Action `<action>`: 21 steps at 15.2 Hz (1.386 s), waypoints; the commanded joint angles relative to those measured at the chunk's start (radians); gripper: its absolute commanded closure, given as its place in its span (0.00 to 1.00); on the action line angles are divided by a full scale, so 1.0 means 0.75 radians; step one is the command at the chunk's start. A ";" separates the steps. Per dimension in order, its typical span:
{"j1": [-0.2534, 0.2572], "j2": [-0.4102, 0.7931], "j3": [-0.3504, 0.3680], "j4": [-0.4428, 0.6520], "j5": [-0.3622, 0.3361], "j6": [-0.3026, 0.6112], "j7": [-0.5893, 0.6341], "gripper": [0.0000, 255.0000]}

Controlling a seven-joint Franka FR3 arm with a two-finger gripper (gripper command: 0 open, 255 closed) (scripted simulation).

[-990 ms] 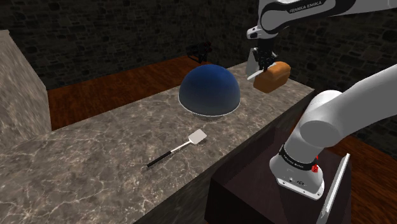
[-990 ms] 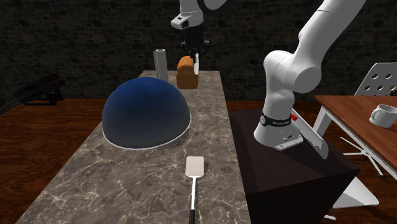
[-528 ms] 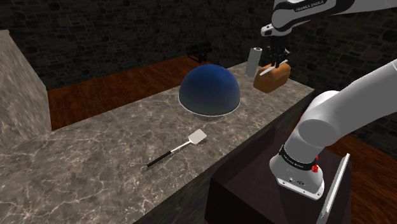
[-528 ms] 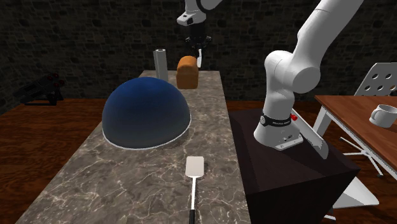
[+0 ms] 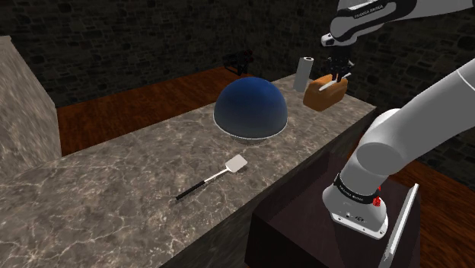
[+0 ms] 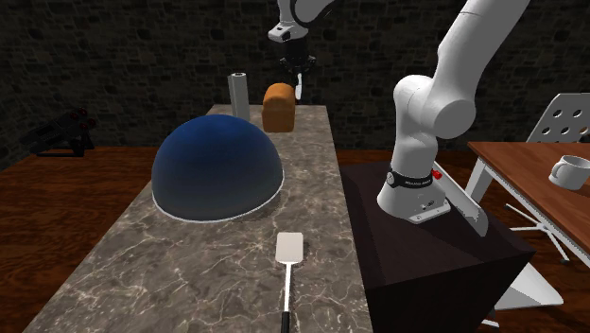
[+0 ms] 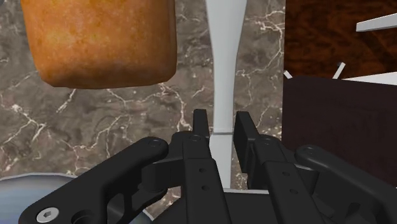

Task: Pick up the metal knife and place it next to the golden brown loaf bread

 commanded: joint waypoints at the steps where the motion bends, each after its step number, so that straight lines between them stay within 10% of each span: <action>1: 0.001 0.017 -0.016 -0.022 -0.003 0.040 0.001 1.00; 21: 0.039 0.274 -0.163 -0.214 0.036 0.469 0.005 1.00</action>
